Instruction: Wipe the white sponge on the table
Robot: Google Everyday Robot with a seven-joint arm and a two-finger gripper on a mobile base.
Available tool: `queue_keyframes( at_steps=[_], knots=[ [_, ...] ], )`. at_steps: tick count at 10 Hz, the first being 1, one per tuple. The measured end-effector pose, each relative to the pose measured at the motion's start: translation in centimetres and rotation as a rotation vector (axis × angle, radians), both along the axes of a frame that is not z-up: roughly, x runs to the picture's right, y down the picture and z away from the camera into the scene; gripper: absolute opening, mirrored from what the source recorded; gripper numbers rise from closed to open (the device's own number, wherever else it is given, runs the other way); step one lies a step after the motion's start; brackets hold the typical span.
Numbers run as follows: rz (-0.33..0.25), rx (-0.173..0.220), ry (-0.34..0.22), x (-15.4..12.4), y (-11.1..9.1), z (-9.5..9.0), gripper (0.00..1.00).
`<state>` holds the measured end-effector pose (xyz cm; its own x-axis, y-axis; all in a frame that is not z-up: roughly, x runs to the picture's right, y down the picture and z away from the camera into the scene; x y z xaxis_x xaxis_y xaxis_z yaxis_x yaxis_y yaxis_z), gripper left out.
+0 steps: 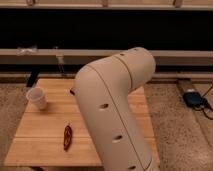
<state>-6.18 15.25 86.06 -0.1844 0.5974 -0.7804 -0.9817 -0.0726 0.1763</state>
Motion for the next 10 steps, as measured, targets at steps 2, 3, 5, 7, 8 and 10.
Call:
queue_keyframes(
  at_steps=[2,3,5,7,8,10],
  knots=[
    [-0.006,-0.011,-0.013,-0.4,0.4,-0.3,0.02],
    [-0.010,-0.016,-0.023,-0.7,0.6,-0.5,0.02],
    [-0.020,-0.025,-0.048,-1.4,0.8,-0.7,0.02],
    [-0.040,-0.040,-0.081,-2.6,1.2,-0.8,0.02],
    [-0.049,-0.045,-0.093,-3.0,1.3,-0.7,0.02],
    [-0.073,-0.057,-0.133,-4.4,1.4,-0.5,0.02]
  ],
)
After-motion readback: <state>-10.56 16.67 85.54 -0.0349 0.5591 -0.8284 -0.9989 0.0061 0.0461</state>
